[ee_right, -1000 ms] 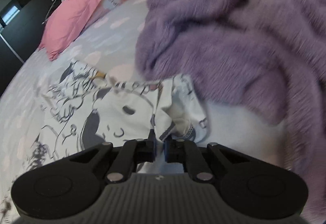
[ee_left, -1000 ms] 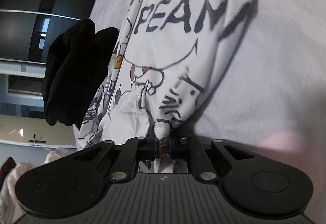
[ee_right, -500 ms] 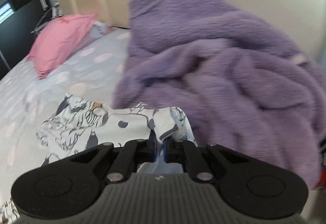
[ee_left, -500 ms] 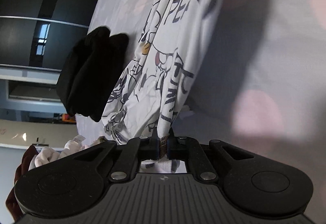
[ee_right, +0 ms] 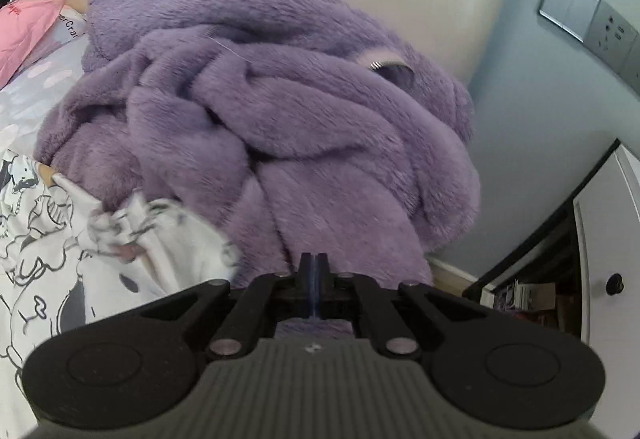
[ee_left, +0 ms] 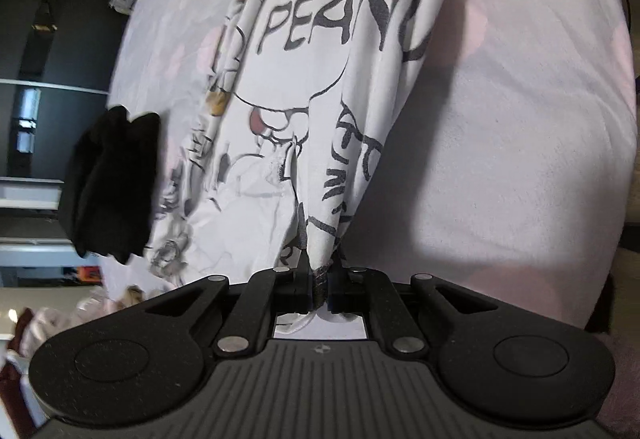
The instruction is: Fold clothes
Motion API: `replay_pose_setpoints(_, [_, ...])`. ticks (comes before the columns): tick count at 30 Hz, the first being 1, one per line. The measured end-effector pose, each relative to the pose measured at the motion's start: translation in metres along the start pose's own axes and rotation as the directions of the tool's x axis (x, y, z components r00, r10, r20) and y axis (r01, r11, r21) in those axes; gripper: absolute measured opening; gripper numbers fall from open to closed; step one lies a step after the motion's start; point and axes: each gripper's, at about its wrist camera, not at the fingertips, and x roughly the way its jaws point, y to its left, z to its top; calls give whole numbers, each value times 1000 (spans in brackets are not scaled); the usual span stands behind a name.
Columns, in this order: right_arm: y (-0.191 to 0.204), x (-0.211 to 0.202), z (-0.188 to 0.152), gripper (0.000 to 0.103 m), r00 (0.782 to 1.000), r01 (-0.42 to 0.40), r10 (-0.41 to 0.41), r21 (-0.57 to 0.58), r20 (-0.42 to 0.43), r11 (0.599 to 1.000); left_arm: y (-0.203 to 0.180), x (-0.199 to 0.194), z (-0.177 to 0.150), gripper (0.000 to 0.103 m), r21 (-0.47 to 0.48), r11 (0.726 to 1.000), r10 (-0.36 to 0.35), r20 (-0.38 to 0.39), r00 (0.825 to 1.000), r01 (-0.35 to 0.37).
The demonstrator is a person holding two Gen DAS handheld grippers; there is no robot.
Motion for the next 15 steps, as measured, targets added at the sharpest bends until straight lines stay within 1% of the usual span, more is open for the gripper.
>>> replay_pose_setpoints(2, [-7,-7,-2,5,999,-44,44,8,2,999,4,2,-1,10,-13,1000,-25,-7,1000,25])
replay_pose_setpoints(4, [-6,-17,-2,6,996,-84,84,-1,16,996,11,1,-3,12,-45,997,-61,-8,998,60])
replay_pose_setpoints(7, [10,-37,-4,7,981,-189,189,-13,32,982,25,-4,-6,16,-113,987,-118,0,993,118])
replay_pose_setpoints(9, [31,-53,-7,7,961,-275,277,-46,27,960,36,-14,-8,20,-184,969,-164,25,986,166])
replay_pose_setpoints(11, [59,-70,-13,7,936,-347,351,-104,19,932,46,-26,-10,21,-246,945,-207,69,976,217])
replay_pose_setpoints(13, [92,-88,-23,7,905,-419,426,-172,3,891,57,-36,-9,21,-298,922,-223,116,968,248])
replay_pose_setpoints(15, [125,-105,-34,9,870,-484,494,-236,-20,843,68,-43,-6,21,-345,897,-233,162,959,276])
